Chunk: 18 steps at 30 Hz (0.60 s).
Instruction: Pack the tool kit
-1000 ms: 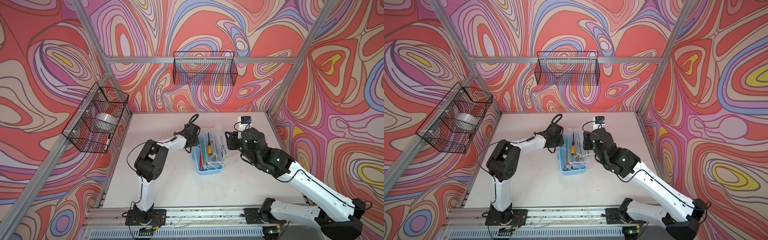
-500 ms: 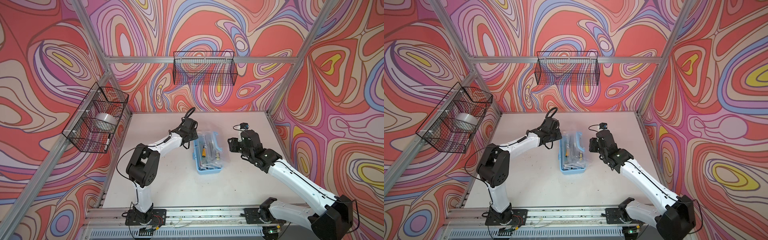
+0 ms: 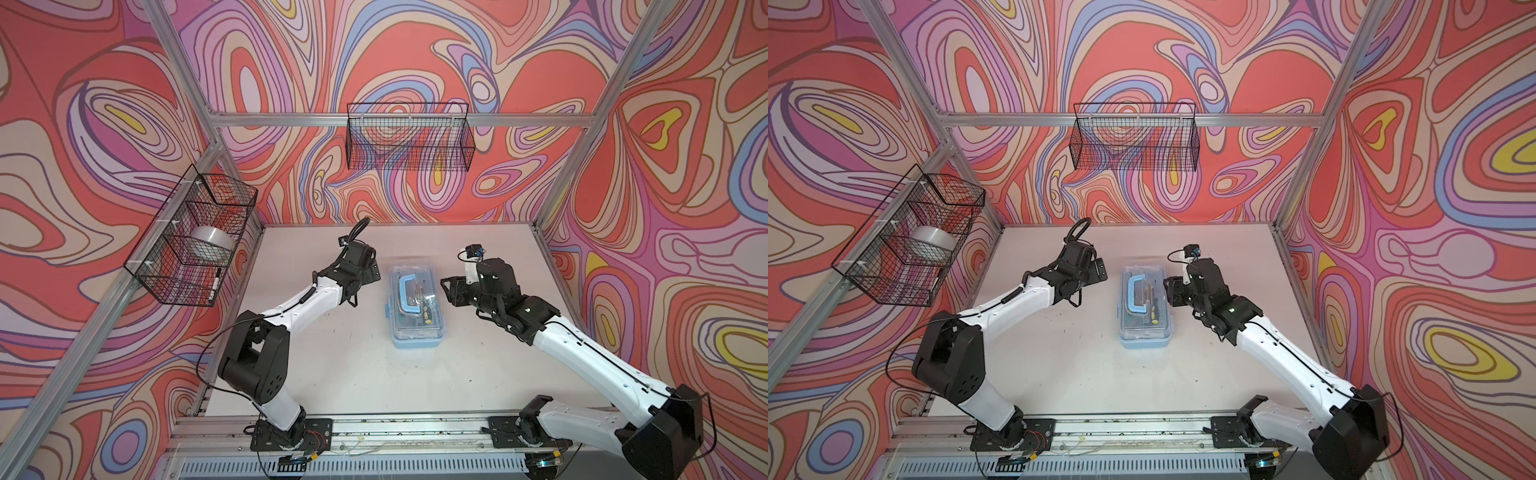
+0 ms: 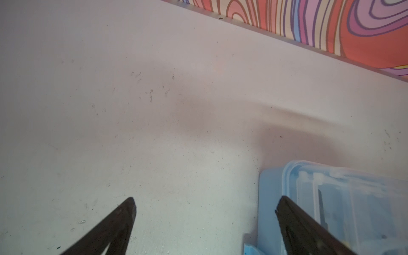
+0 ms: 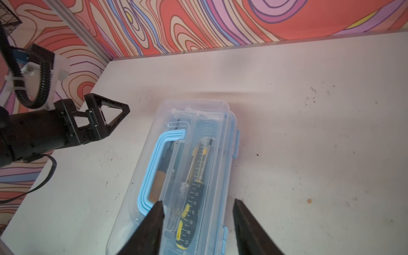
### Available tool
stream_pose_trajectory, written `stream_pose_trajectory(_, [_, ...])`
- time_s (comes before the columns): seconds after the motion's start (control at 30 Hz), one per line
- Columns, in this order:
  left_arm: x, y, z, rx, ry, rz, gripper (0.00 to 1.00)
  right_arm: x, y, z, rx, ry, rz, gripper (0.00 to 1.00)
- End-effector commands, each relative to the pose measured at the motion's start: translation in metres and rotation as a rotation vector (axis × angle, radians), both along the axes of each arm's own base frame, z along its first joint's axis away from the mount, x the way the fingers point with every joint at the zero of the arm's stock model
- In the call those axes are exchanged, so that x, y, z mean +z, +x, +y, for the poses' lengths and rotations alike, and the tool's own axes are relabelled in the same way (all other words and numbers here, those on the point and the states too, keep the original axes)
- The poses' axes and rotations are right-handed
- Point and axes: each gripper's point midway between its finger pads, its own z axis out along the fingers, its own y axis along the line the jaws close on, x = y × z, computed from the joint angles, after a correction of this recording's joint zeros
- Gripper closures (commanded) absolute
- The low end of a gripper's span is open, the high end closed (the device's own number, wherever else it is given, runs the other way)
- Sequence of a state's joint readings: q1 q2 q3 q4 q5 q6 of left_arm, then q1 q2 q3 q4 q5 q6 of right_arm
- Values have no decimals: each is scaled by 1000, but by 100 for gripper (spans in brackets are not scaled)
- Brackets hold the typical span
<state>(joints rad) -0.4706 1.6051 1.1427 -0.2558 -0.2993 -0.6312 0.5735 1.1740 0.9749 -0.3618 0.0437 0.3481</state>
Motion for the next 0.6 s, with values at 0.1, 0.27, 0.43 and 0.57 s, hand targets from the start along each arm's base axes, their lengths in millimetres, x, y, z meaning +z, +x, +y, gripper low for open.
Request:
stream_pose_trajectory(0.1, [-6,-23,-10,-120,-117,-130,0,32,5,36,58,-29,-144,28])
stream_pose_trajectory(0.27, [-17,-40,-9,-148,-198,-221,0,9,16,61,161,-77,-176,2])
stream_pose_trajectory(0.43, [-17,-63,-2,-177,-220,-199,0,1,39,49,-9,-82,-40,2])
stream_pose_trajectory(0.57, [-3,-81,-9,-293,-210,-207,0,10,36,51,5,-10,-56,2])
